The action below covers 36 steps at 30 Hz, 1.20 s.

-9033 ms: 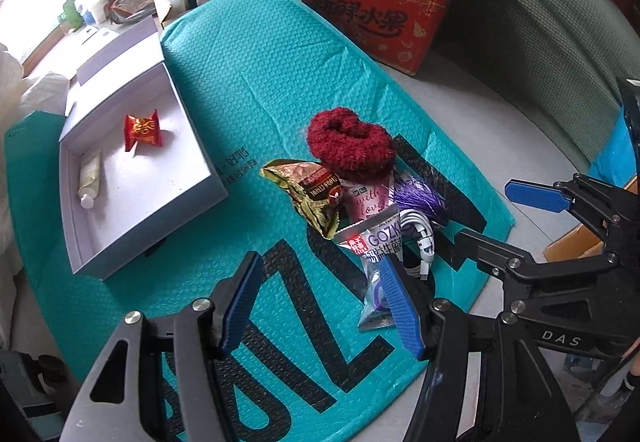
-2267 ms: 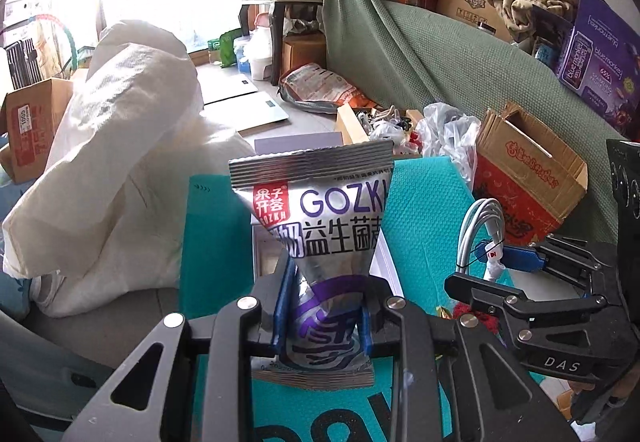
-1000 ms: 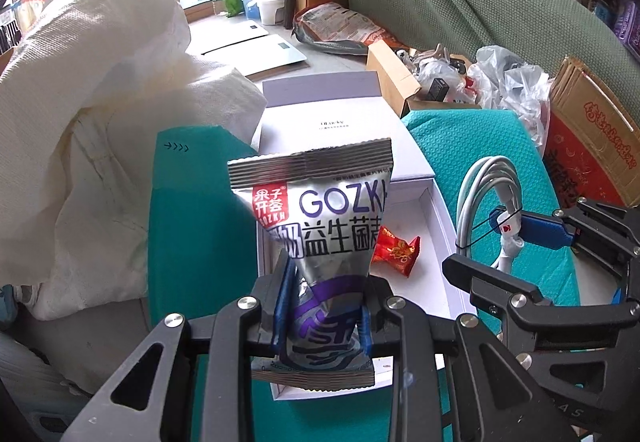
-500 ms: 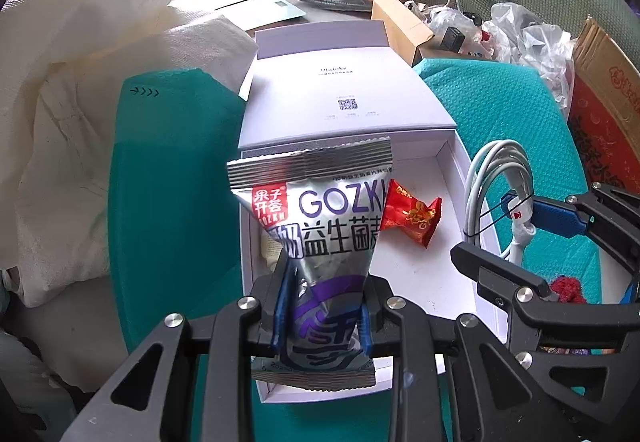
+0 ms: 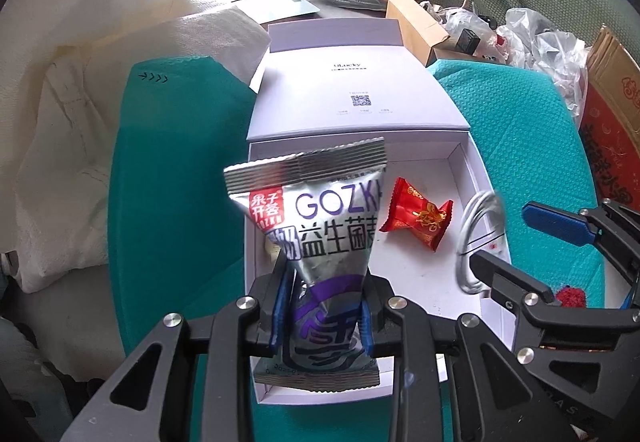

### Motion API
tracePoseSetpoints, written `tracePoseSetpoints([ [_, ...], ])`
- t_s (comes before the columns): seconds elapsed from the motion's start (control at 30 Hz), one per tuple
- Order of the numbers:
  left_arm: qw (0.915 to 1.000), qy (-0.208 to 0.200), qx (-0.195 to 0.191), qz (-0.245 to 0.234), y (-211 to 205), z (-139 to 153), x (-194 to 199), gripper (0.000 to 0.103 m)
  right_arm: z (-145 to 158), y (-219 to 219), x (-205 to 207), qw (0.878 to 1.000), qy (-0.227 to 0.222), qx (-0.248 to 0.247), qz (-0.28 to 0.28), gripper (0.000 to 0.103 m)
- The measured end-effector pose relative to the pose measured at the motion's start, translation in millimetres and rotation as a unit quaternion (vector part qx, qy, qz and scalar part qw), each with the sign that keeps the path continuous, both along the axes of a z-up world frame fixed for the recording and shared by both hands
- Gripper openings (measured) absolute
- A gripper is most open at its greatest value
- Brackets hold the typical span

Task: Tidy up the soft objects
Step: 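Open right tool to drop the cable into the box while left tool releases the GOZK bag there, then move both tools back over the remaining pile of items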

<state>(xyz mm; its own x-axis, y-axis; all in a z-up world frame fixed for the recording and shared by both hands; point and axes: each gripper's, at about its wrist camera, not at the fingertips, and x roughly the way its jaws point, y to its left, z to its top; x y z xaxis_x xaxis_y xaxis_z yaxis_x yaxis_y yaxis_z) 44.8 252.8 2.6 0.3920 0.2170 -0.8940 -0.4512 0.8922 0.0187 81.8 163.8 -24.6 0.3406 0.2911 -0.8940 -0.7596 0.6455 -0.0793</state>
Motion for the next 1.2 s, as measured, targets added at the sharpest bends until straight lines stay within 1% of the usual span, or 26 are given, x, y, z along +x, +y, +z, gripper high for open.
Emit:
tracePoseSetpoints([
  [0.03, 1.0000, 0.003, 0.003, 0.004, 1.0, 1.3, 0.4, 0.032, 1.9, -0.9, 0.8, 1.000, -0.001, 0.001, -0.002, 0.064],
  [0.07, 1.0000, 0.005, 0.002, 0.008, 2.2, 2.8, 0.3, 0.040, 3.8, -1.7, 1.5, 1.000, -0.002, 0.002, -0.004, 0.064],
  [0.1, 0.9999, 0.004, 0.004, 0.011, 2.8, 5.4, -0.2, 0.045, 5.6, -2.3, 1.6, 1.000, -0.002, 0.002, -0.006, 0.064],
  [0.17, 0.9997, 0.000, 0.020, 0.014, 1.4, 11.9, -0.9, 0.048, 9.5, -3.4, 1.2, 1.000, -0.003, 0.003, -0.008, 0.064],
  [0.27, 0.9995, -0.002, 0.030, 0.007, -2.1, 22.4, -1.0, 0.048, 16.8, -5.3, -0.8, 1.000, -0.007, 0.006, -0.006, 0.064],
  [0.6, 0.9992, -0.020, 0.034, 0.002, -16.9, 56.2, -15.0, 0.048, 52.8, -15.9, -16.3, 0.999, -0.032, 0.022, 0.002, 0.064],
  [0.77, 0.9984, -0.035, 0.044, -0.007, -27.8, 78.8, -23.5, 0.048, 70.5, -21.6, -27.4, 0.999, -0.047, 0.023, 0.010, 0.064],
  [0.9, 0.9974, -0.049, 0.052, -0.013, -35.4, 98.1, -31.6, 0.048, 87.0, -27.1, -34.3, 0.998, -0.054, 0.034, 0.012, 0.064],
  [1.03, 0.9967, -0.053, 0.061, -0.011, -42.7, 114.4, -38.3, 0.048, 102.2, -31.7, -40.8, 0.997, -0.062, 0.036, 0.011, 0.064],
  [1.2, 0.9958, -0.066, 0.061, -0.016, -51.0, 133.3, -48.4, 0.048, 120.3, -37.7, -51.1, 0.996, -0.074, 0.040, 0.014, 0.064],
])
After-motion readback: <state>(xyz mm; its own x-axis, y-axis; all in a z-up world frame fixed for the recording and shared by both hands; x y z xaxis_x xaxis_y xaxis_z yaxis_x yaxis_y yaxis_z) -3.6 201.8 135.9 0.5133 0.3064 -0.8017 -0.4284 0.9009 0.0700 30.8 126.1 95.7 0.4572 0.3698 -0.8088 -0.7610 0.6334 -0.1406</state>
